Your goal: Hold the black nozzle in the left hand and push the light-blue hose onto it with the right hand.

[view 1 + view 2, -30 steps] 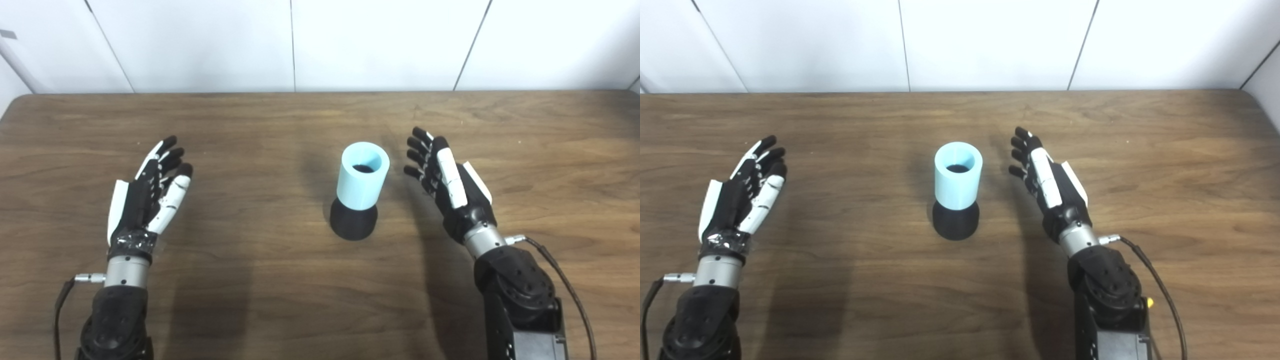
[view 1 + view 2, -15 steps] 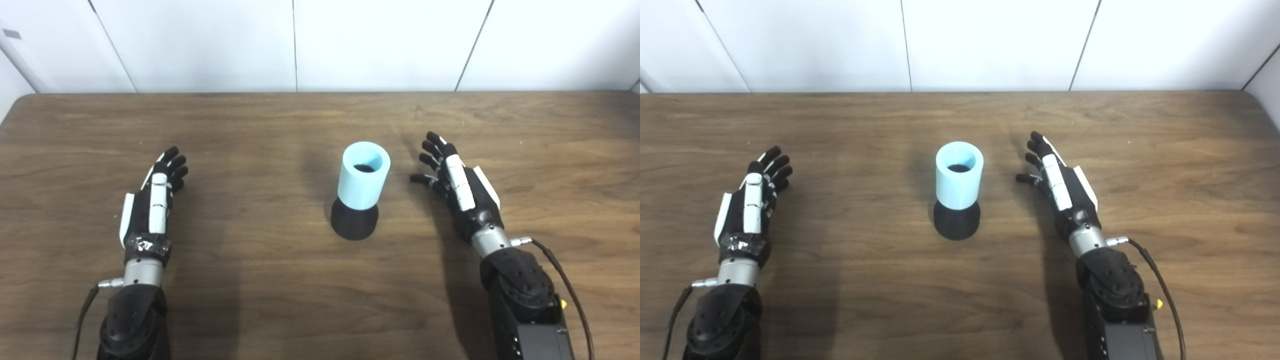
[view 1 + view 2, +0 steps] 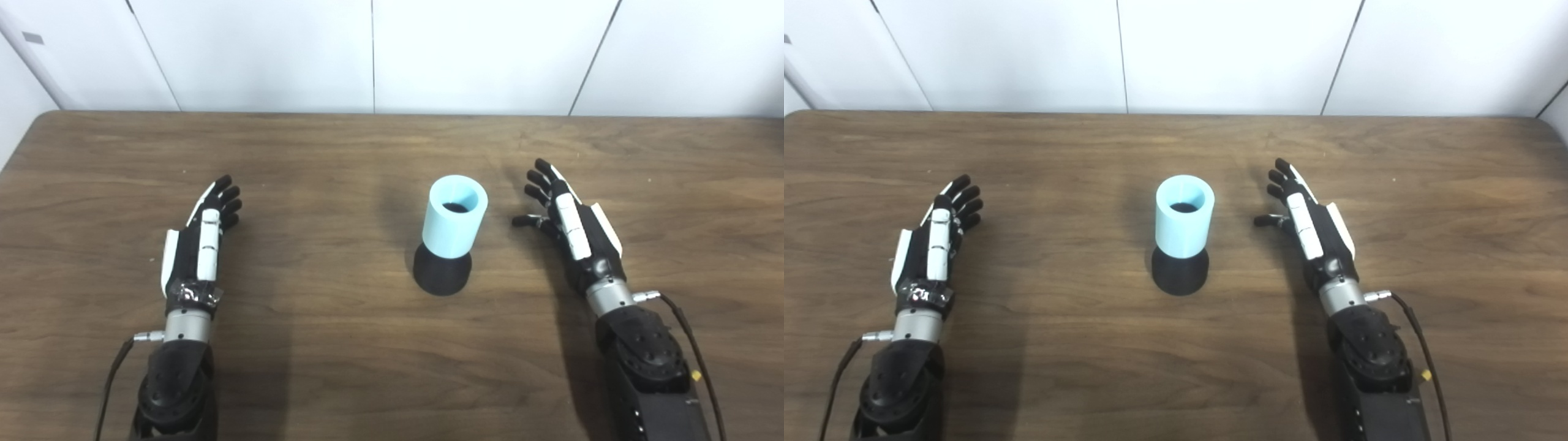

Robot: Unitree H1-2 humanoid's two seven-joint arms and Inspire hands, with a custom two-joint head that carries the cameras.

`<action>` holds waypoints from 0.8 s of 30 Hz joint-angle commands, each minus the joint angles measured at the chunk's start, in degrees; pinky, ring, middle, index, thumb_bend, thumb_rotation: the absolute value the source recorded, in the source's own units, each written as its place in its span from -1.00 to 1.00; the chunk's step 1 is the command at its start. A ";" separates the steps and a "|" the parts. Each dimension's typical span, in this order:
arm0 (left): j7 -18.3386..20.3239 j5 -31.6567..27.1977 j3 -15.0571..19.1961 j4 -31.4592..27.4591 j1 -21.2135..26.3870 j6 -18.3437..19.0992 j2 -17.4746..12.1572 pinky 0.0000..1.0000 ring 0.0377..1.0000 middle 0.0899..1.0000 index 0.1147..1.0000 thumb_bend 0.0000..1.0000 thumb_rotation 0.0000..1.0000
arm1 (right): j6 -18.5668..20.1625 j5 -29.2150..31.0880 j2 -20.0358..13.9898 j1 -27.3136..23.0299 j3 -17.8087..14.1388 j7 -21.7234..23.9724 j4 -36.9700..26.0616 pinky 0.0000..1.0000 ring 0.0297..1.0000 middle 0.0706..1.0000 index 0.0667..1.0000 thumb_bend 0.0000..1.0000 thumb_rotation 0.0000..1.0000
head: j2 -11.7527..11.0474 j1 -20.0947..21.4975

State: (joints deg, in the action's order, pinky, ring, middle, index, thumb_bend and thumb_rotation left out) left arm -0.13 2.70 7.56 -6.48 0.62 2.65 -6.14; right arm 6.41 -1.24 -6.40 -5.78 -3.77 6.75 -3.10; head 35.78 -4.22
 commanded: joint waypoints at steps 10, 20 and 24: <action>-0.03 -0.47 -1.17 4.92 1.05 -5.41 -0.28 0.80 0.79 0.78 0.82 -0.14 0.89 | -2.82 0.19 -0.57 -0.23 0.47 -1.03 3.59 0.75 0.84 0.84 0.88 0.05 1.00 | -3.41 -0.43; 0.67 -0.99 -1.38 7.21 1.13 -7.61 -0.62 0.77 0.78 0.79 0.81 -0.06 0.71 | -5.17 1.06 -0.35 -0.09 0.83 -0.95 5.63 0.66 0.80 0.81 0.87 -0.02 1.00 | -5.76 0.04; -0.04 -0.09 -1.48 7.29 1.09 -7.82 -0.57 0.70 0.75 0.75 0.78 -0.08 0.65 | -6.55 1.29 -0.20 -0.12 0.92 -1.27 6.25 0.59 0.76 0.79 0.85 -0.07 1.00 | -5.61 0.27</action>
State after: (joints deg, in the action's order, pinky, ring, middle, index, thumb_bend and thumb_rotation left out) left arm 0.40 2.31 6.54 -1.16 2.47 -3.29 -6.95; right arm -0.52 0.24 -6.41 -5.96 -3.09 5.79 2.25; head 30.14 -3.87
